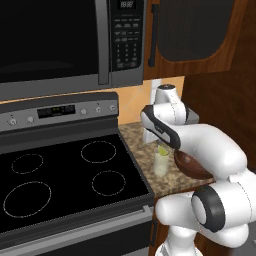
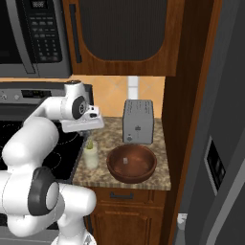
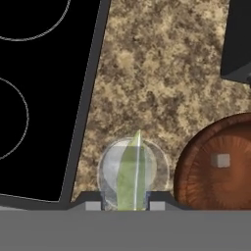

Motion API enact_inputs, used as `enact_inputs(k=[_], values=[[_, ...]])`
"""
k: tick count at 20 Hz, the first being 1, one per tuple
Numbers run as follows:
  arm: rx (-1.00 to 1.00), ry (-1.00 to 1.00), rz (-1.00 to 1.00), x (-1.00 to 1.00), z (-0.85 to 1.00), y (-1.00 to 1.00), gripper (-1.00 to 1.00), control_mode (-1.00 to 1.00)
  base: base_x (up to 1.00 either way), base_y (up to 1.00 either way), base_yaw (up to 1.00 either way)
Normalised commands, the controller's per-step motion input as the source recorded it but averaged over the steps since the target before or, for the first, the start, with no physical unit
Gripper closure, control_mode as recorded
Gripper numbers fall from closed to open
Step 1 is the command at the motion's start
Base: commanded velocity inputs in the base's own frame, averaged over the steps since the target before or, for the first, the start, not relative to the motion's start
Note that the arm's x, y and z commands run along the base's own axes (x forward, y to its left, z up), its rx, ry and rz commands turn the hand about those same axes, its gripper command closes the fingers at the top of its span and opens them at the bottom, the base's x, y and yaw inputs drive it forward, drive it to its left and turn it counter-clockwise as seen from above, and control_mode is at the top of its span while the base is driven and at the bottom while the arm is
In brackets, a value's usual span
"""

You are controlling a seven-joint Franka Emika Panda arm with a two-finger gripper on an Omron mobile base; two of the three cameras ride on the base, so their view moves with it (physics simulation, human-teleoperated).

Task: Grab a lemon wedge from the fridge and one ice cube from the ice bowl, and put them in the glass of lemonade.

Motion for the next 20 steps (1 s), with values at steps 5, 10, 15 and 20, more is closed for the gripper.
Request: enact_inputs(k=[5, 10, 15, 20], values=[[0.0, 0.01, 0.0, 0.06, -0.06, 0.0, 1.0, -1.0, 0.0, 0.0, 0.0], [0.0, -0.02, 0.0, -0.06, -0.19, 0.0, 1.0, -1.0, 0.0, 0.0, 0.0], [0.0, -0.03, 0.0, -0.14, -0.08, 0.0, 1.0, -1.0, 0.0, 0.0, 0.0], [0.0, -0.01, 0.0, -0.03, 0.0, 0.0, -1.0, -1.0, 0.0, 0.0, 0.0]])
